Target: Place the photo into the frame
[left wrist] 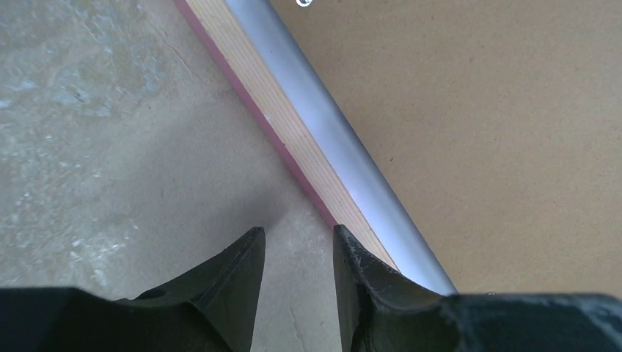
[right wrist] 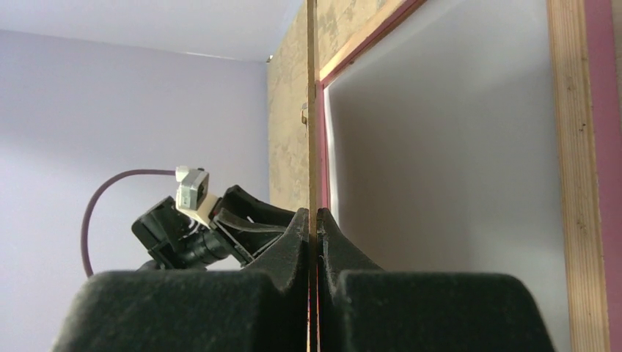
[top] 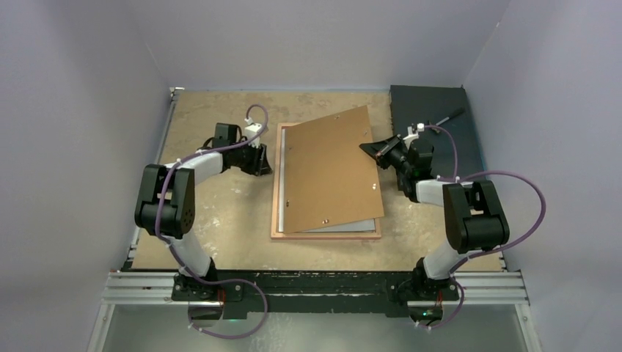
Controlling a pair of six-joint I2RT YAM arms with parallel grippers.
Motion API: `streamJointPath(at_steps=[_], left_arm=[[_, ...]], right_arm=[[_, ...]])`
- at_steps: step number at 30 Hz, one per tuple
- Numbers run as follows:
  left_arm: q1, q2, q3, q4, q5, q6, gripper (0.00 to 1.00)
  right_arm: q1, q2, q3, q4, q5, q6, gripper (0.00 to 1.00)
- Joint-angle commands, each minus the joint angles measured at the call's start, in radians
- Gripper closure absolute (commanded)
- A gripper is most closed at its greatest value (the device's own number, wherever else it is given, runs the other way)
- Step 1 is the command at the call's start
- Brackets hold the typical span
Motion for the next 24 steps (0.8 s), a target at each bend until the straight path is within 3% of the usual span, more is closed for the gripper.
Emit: streamJointPath(at_steps=[1,16,24], left_arm=[[-0.026,0.036,-0.010,0.061,-0.006,-0.024,0.63],[-0.043,0.090,-0.008,0.081,-0.031,-0.021,0.71],[-0.051,0.096,-0.009,0.078,-0.027,-0.020,0.74]], right_arm=[[-0.007,0.010,0.011,0.129,-0.044,0.058,1.00],[-0.009,0.070,0.014,0.185,-0.066,0.065,1.00],[-0.008,0.060,0.003,0.163,-0.001,0.034,1.00]])
